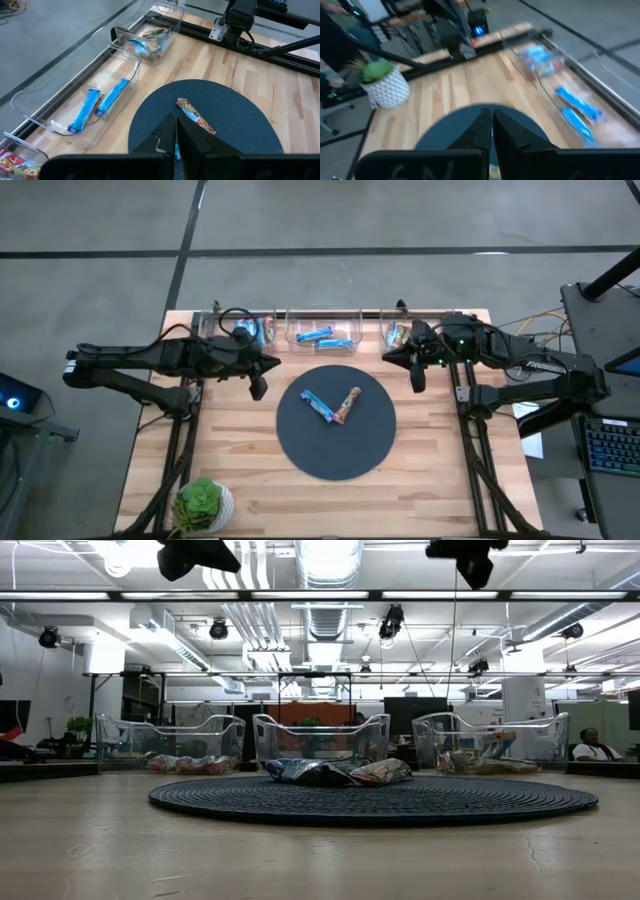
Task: Pick and place Granola Bars by type
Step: Put the red granola bar into the left transparent bin
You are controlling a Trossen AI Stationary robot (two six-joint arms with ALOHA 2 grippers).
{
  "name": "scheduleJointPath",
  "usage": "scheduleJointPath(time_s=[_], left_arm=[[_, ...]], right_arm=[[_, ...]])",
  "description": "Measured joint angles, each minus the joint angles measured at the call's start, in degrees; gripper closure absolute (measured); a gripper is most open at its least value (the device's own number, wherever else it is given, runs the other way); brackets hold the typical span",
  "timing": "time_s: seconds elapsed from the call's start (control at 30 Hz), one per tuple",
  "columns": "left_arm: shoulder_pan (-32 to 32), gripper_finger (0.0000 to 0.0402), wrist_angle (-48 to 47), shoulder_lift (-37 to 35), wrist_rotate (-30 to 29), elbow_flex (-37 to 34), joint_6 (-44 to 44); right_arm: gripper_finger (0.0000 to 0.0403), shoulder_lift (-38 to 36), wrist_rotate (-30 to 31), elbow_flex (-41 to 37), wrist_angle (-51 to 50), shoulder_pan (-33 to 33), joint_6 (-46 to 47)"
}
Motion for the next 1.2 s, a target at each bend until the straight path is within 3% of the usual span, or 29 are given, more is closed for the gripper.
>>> scheduleJointPath(time_s=[0.4, 0.87, 1.2], left_arm=[[0.0, 0.0401, -0.4, -1.5, 0.0, 0.0, 2.8], [0.0, 0.0401, -0.9, -1.6, 0.0, -0.1, 2.7], [0.0, 0.0401, -1.1, -1.7, 0.0, -0.1, 2.7]], right_arm=[[0.0394, 0.9, 0.4, 0.0, 6.6, 6.9, 2.2], [0.0394, 11.7, -1.3, 4.0, 11.4, 9.6, 3.3], [0.0394, 20.4, -1.5, 17.6, -7.5, 9.6, -5.8]])
